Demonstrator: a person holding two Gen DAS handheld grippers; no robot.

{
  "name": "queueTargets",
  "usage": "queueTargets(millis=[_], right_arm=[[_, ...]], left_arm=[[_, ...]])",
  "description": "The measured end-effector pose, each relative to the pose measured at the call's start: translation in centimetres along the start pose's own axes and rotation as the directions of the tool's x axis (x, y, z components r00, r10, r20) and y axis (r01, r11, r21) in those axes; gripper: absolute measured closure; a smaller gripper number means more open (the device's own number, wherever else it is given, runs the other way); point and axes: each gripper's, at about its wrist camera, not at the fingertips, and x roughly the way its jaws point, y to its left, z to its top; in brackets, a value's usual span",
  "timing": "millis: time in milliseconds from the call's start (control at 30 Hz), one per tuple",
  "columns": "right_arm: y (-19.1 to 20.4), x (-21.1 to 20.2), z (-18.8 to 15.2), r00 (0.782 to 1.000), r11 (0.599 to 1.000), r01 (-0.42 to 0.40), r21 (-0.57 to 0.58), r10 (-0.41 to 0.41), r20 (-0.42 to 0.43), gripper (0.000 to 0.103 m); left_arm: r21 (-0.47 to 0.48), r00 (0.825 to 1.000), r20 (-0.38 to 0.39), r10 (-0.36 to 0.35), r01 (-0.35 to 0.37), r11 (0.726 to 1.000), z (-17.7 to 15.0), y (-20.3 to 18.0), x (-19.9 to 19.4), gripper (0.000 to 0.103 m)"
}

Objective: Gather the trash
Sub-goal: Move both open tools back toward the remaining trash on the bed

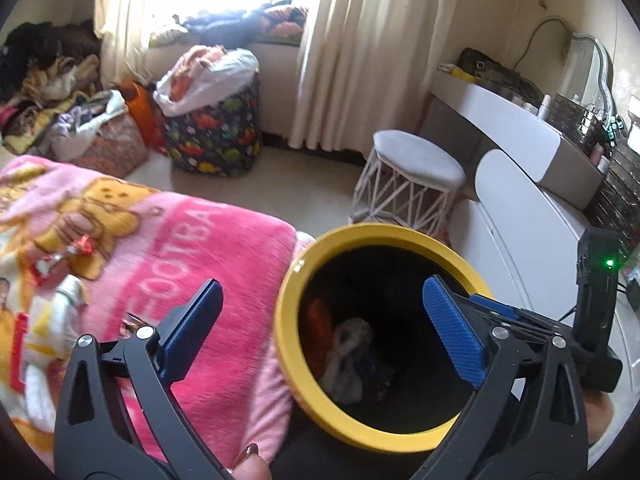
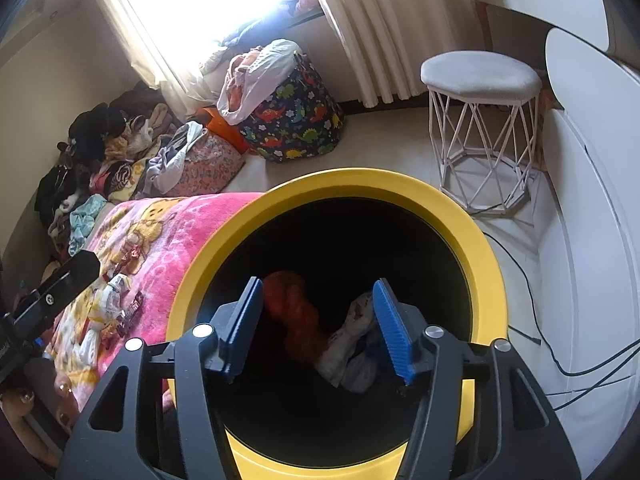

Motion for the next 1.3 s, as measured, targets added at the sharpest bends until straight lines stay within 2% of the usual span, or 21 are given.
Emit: queueTargets(millis=[233,567,1000,1300], right_arm=[[1.8,-0.8,0.4,0.999,0.999,-0.013,-0.038,0.014,0.042,0.039],[5.0,-1.6,0.7,0.996,0.994,-0.049,-0.094,0.056,0.073,0.036],[9.5,-0.8,0.4,0.993,0.978,-0.100,-0.184,0.110,0.046,0.035],[12.6,0.3,0.0,0.989,0.959,-0.141,-0.244,0.148,0.010,0.034]], left_arm=[[0.009,0.998,0.056,0.039,-0.040,0.999,0.5,1.0,-2.0,0.011],[-0.010,0.992,0.100,0.076,-0.075,0.997,0.3,2.5,-3.7,0.011],[-0.042,0.982,0.135,0.135,-0.130,0.991,0.0,5.4,-5.8,0.011],[-0.098,0.971,0.147,0.189,-0.176,0.979,-0.4,8.6,-7.2,0.011]])
